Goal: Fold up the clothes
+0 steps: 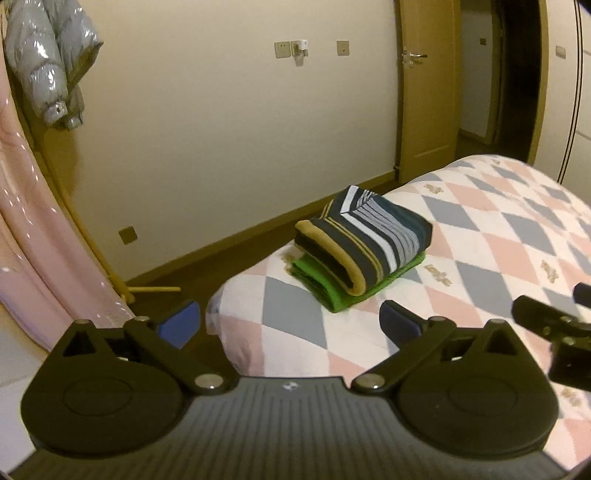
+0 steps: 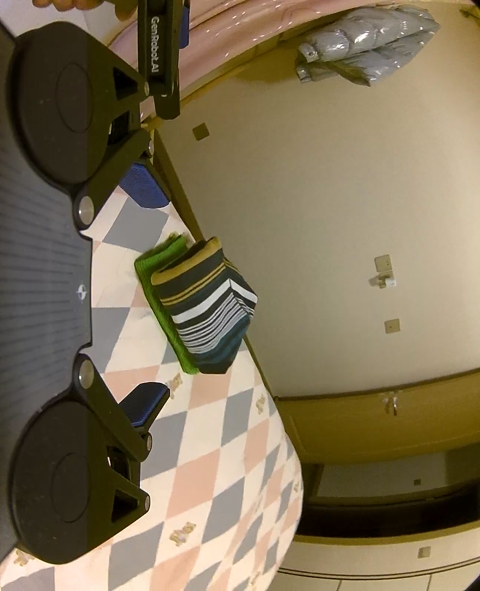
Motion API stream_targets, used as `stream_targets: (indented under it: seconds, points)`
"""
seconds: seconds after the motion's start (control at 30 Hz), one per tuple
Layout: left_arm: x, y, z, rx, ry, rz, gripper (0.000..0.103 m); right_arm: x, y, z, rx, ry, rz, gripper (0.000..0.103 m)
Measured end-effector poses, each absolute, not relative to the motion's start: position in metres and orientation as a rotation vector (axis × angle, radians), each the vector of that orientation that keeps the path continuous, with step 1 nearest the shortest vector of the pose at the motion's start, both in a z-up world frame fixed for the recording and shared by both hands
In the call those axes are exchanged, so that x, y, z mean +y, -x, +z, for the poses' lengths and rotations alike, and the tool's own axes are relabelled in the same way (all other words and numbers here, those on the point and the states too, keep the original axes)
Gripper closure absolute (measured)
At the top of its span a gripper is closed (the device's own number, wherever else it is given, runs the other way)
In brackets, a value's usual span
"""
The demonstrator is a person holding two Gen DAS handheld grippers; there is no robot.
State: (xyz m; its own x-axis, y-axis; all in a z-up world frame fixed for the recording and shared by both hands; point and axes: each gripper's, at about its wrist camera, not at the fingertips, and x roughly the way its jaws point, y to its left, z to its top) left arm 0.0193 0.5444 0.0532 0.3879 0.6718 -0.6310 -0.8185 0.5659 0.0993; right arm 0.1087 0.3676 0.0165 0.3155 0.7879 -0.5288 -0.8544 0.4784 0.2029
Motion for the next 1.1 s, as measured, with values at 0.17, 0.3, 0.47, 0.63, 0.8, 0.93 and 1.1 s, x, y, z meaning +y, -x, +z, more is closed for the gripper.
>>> stream_targets:
  seconds: [0.17, 0.3, 0.47, 0.63, 0.8, 0.93, 1.1]
  points:
    - [0.555, -0.021, 0.058, 0.694, 0.249, 0.932, 0.001, 0.371, -0.119, 0.020, 0.640, 0.076, 1.063, 0.000]
    - [0.569, -0.018, 0.059, 0.731, 0.265, 0.892, 0.001, 0.374, -0.125, 0.019, 0.687, 0.002, 1.020, 0.000]
    - [0.584, -0.014, 0.061, 0.793, 0.256, 0.845, 0.001, 0.378, -0.131, 0.016, 0.750, -0.095, 0.959, 0.000]
    - [0.595, -0.011, 0.057, 0.833, 0.278, 0.817, 0.001, 0.385, -0.131, 0.014, 0.799, -0.131, 0.922, 0.000]
    - [0.584, -0.013, 0.050, 0.839, 0.318, 0.819, 0.001, 0.391, -0.117, 0.009, 0.804, -0.036, 0.949, 0.000]
    - [0.564, -0.022, 0.050, 0.823, 0.353, 0.847, 0.001, 0.390, -0.121, 0.011, 0.806, 0.052, 0.988, 0.000]
    - [0.530, -0.031, 0.051, 0.802, 0.386, 0.879, 0.001, 0.377, -0.131, 0.021, 0.765, 0.175, 1.011, 0.000]
